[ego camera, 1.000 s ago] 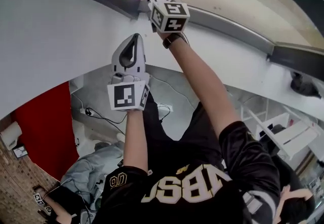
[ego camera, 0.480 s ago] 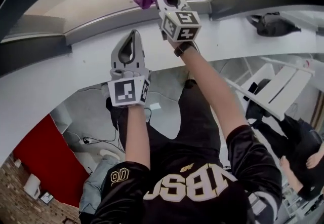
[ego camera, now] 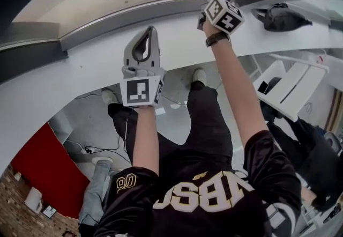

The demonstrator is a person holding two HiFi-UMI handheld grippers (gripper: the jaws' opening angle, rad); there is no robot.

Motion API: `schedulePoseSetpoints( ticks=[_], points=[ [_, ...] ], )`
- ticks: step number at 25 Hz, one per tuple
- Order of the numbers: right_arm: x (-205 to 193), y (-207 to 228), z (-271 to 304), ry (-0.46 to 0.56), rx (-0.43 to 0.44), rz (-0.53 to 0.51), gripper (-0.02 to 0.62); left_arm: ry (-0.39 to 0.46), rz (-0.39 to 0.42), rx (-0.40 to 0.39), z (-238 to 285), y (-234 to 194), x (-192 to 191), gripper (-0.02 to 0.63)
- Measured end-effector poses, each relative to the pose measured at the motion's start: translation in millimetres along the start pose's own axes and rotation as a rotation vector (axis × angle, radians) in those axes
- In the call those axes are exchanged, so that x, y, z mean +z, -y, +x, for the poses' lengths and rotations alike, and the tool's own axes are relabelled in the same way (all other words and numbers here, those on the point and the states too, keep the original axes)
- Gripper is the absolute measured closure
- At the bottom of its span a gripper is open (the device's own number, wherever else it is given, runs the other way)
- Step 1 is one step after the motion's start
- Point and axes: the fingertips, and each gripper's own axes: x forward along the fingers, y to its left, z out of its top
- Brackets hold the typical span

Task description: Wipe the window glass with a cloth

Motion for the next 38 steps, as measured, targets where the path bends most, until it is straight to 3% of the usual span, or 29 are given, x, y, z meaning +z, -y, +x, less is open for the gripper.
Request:
schedulePoseSetpoints(
  ticks=[2, 5, 12, 15, 18, 21, 24, 27, 29, 34, 38],
  points=[
    [-15, -40, -2, -0.021, 0.047, -0.018, 0.512, -0.006, 0.002, 0.048, -18, -34, 6, 0.589],
    [-57, -138, -11, -0.072, 0.172, -0.053, 0.512, -0.014, 0.010, 0.131, -58, -98, 16, 0.589],
    [-172, -444, -39, -0.156, 0.612, -0.115, 0.512, -0.036, 0.060, 0.312, -163, -258, 34, 0.589],
    [-221, -559, -48, -0.195, 0.748, -0.144, 0.512, -0.050, 0.076, 0.374, -205, -312, 39, 0.588],
    [-263, -629, -44, -0.239, 0.791, -0.207, 0.512, -0.048, 0.081, 0.416, -234, -346, 40, 0.589],
    [-286, -657, -26, -0.275, 0.765, -0.196, 0.512, -0.039, 0.085, 0.431, -250, -357, 39, 0.589],
    [-279, -652, -16, -0.259, 0.750, -0.194, 0.512, -0.030, 0.079, 0.432, -247, -356, 33, 0.589],
    [-260, -592, -12, -0.245, 0.704, -0.198, 0.512, -0.039, 0.037, 0.427, -230, -337, 21, 0.589],
    [-239, -521, -4, -0.246, 0.629, -0.185, 0.512, -0.048, 0.004, 0.396, -206, -308, 15, 0.589],
    [-167, -302, 16, -0.240, 0.377, -0.173, 0.512, -0.054, -0.054, 0.228, -125, -195, 8, 0.589],
    [-120, -150, 22, -0.201, 0.206, -0.095, 0.512, -0.041, -0.062, 0.136, -75, -107, 7, 0.589]
  ],
)
